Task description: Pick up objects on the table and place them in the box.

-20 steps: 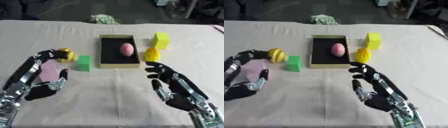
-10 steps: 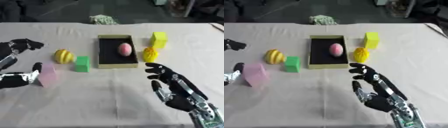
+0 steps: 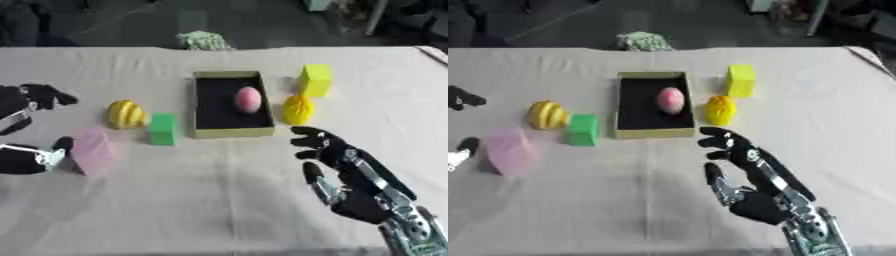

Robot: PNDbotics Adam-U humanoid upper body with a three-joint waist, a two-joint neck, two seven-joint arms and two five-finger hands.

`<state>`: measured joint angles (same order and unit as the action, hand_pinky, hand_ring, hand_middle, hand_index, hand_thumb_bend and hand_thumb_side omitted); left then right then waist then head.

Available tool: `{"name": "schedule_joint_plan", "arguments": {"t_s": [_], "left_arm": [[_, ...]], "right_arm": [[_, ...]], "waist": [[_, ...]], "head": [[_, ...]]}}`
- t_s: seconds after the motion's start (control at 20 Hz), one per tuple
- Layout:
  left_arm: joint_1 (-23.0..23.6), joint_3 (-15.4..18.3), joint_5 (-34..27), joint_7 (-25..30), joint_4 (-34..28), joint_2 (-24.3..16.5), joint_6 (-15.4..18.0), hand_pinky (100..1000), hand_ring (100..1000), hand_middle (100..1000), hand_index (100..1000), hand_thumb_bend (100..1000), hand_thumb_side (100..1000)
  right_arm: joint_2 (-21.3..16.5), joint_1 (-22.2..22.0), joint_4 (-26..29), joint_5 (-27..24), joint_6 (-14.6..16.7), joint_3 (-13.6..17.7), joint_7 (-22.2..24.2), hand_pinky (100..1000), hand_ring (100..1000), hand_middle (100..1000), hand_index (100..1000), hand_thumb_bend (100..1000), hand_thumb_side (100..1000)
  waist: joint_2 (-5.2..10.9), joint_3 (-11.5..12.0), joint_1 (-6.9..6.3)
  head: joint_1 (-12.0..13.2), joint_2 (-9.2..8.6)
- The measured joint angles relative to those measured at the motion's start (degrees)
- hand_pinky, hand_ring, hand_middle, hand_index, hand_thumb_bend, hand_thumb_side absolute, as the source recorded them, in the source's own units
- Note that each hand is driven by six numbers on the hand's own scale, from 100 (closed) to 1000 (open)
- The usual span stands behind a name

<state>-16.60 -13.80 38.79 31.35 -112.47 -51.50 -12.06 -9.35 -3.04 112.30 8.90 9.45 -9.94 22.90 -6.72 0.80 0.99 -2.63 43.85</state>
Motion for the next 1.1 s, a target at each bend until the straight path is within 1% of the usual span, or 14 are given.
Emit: {"name": "schedule_joint_plan", "arguments": {"t_s": [0.2, 0.4, 0.6, 0.85, 1.1], "left_arm": [[-3.8, -3.6, 2.3, 3.0, 4.6, 0.3, -2.1, 837, 803, 830, 924, 326, 558], [-6.4, -4.7, 5.1, 5.9, 10.2, 2.4, -2.4, 837, 803, 830, 925, 327, 574], [-7.8, -5.2, 6.7, 6.4, 16.0, 4.3, -1.2, 836, 802, 829, 925, 321, 605], [-9.0, -5.8, 7.2, 4.7, 22.7, 6.1, 1.3, 835, 801, 827, 926, 305, 650], [-9.7, -6.1, 7.4, 3.1, 26.3, 7.2, 3.0, 834, 799, 822, 925, 298, 655]], "right_arm": [[0.0, 0.0, 0.0, 0.0, 0.1, 0.0, 0.3, 828, 907, 930, 828, 100, 418], [0.0, 0.0, 0.0, 0.0, 0.0, 0.0, 0.4, 828, 906, 930, 828, 100, 418], [0.0, 0.0, 0.0, -0.1, 0.0, 0.0, 0.5, 828, 906, 930, 828, 100, 418], [0.0, 0.0, 0.0, -0.2, 0.0, -0.1, 0.6, 829, 906, 930, 828, 100, 417], [0.0, 0.0, 0.0, -0.3, 0.0, -0.1, 0.6, 829, 906, 931, 828, 100, 417]], "waist": [[0.00, 0.0, -0.01], [0.00, 0.0, 0.05], [0.00, 0.0, 0.17], [0.00, -0.1, 0.20], [0.00, -0.1, 0.21]], "head": [[0.0, 0.00], [0.1, 0.00], [0.1, 0.00], [0.1, 0.00], [0.2, 0.00]]}}
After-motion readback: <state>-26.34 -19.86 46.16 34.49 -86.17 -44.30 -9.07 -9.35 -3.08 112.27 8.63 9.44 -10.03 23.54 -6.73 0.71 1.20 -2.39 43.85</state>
